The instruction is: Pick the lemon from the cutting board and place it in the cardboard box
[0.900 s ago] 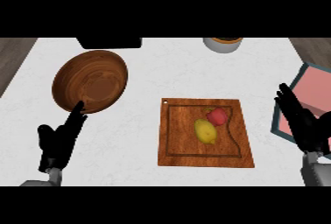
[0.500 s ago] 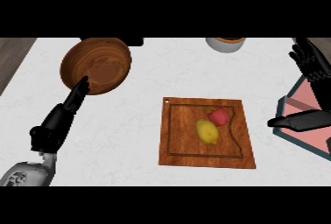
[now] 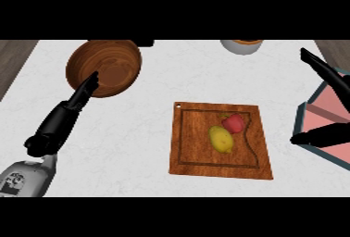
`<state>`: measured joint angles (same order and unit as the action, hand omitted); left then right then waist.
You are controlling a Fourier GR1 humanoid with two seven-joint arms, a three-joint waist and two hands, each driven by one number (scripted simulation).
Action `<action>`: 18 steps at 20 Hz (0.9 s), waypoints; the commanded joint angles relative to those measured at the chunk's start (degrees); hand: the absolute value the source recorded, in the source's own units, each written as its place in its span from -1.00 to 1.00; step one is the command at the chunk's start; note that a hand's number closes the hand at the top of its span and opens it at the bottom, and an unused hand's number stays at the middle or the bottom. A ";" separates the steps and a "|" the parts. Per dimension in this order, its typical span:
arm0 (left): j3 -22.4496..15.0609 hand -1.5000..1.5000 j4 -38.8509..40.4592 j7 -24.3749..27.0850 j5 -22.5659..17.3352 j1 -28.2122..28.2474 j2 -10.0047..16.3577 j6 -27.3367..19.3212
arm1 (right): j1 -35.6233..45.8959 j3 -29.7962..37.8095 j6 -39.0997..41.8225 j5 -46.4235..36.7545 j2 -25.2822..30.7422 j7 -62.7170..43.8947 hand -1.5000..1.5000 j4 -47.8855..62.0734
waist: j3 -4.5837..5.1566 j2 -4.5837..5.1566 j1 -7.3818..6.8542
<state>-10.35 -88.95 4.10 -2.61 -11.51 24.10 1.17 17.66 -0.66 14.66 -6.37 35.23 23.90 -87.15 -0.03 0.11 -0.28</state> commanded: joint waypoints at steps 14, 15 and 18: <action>-0.11 0.00 2.99 1.20 3.28 -2.20 -3.01 0.23 | 8.53 -22.37 16.43 -24.45 3.98 -25.59 -1.00 -19.49 | 0.17 -0.22 0.39; 0.24 0.00 3.26 2.62 3.42 0.33 -2.33 0.44 | 7.30 -24.10 16.72 -26.27 3.31 -29.50 -1.00 -22.98 | 0.19 -0.38 0.51; 3.71 0.00 3.05 1.45 -0.02 -1.86 -0.02 5.12 | 8.57 -27.18 19.33 -29.38 -1.79 -34.47 -1.00 -21.52 | 0.10 -0.15 0.07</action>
<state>-8.26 -87.29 4.95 -1.67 -12.45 23.51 3.96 24.04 -23.67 30.39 -31.94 37.74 -2.63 -106.72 0.10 -0.18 -0.08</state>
